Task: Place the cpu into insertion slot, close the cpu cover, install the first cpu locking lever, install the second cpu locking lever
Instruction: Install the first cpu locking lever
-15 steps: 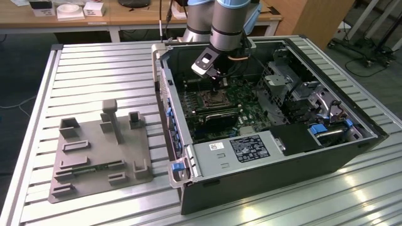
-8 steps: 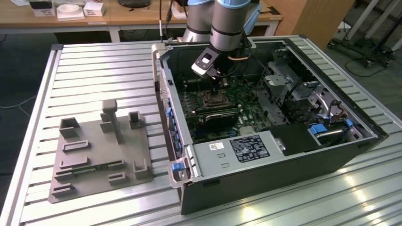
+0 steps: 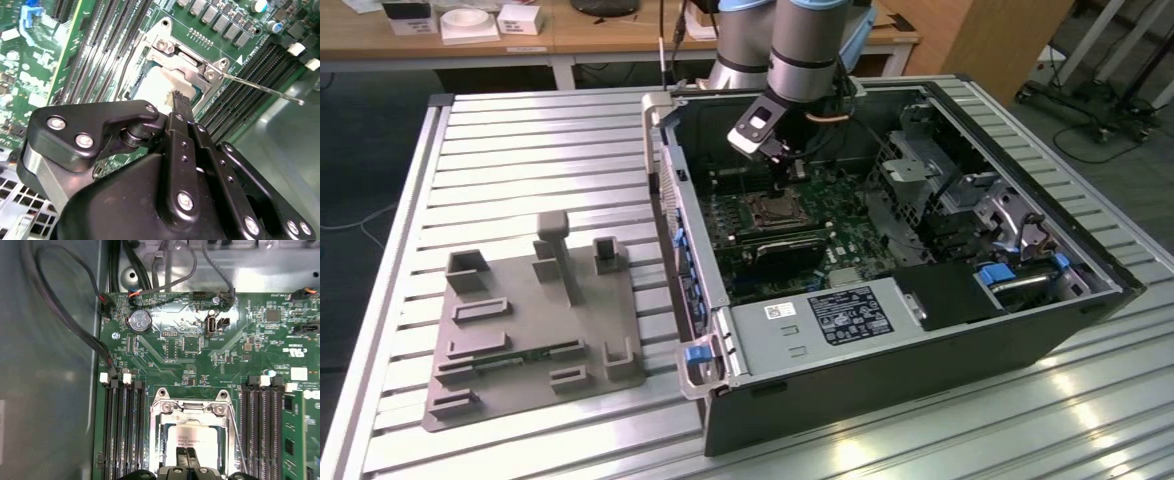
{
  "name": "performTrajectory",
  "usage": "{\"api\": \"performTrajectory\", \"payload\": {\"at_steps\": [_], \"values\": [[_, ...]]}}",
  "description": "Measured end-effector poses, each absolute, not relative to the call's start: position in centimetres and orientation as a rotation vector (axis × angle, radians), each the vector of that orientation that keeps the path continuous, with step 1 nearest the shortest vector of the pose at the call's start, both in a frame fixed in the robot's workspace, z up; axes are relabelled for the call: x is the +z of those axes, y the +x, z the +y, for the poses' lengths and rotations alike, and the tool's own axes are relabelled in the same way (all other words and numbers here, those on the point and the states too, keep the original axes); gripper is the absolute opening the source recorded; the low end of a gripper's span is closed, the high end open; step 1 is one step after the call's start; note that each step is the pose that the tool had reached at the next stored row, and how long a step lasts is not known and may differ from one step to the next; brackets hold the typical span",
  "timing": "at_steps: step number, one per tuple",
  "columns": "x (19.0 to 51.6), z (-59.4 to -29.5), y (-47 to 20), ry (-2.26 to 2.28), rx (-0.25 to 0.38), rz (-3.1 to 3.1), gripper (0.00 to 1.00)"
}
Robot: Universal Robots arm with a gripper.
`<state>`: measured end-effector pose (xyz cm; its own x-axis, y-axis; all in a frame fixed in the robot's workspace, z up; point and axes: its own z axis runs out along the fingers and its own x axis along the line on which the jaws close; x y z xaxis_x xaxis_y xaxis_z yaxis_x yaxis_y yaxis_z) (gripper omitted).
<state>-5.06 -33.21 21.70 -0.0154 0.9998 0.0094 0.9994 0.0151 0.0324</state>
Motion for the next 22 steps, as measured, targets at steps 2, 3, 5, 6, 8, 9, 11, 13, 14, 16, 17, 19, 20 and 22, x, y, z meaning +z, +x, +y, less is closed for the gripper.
{"api": "performTrajectory", "payload": {"at_steps": [2, 3, 5, 6, 8, 9, 11, 13, 14, 16, 17, 19, 20, 22], "values": [[22.2, -33.2, -5.1, 2.191, 0.044, 2.226, 0.10], [22.5, -33.2, -5.1, 2.190, 0.043, 2.227, 0.10], [23.0, -33.2, -5.1, 2.189, 0.043, 2.228, 0.10], [23.1, -33.2, -5.1, 2.188, 0.043, 2.229, 0.10], [23.2, -33.2, -5.1, 2.180, 0.043, 2.237, 0.10], [23.2, -33.2, -5.1, 2.167, 0.044, 2.249, 0.10], [23.2, -33.2, -5.1, 2.131, 0.044, 2.285, 0.10], [23.2, -33.2, -5.1, 2.090, 0.044, 2.322, 0.10], [23.2, -33.2, -5.1, 2.070, 0.044, 2.340, 0.10], [23.2, -33.2, -5.1, 2.040, 0.045, 2.367, 0.10], [23.2, -33.2, -5.1, 2.034, 0.045, 2.373, 0.10], [23.2, -33.2, -5.1, 2.032, 0.046, 2.376, 0.10], [23.2, -33.2, -5.1, 2.032, 0.046, 2.376, 0.10], [23.2, -33.2, -5.1, 2.032, 0.046, 2.376, 0.10]]}}
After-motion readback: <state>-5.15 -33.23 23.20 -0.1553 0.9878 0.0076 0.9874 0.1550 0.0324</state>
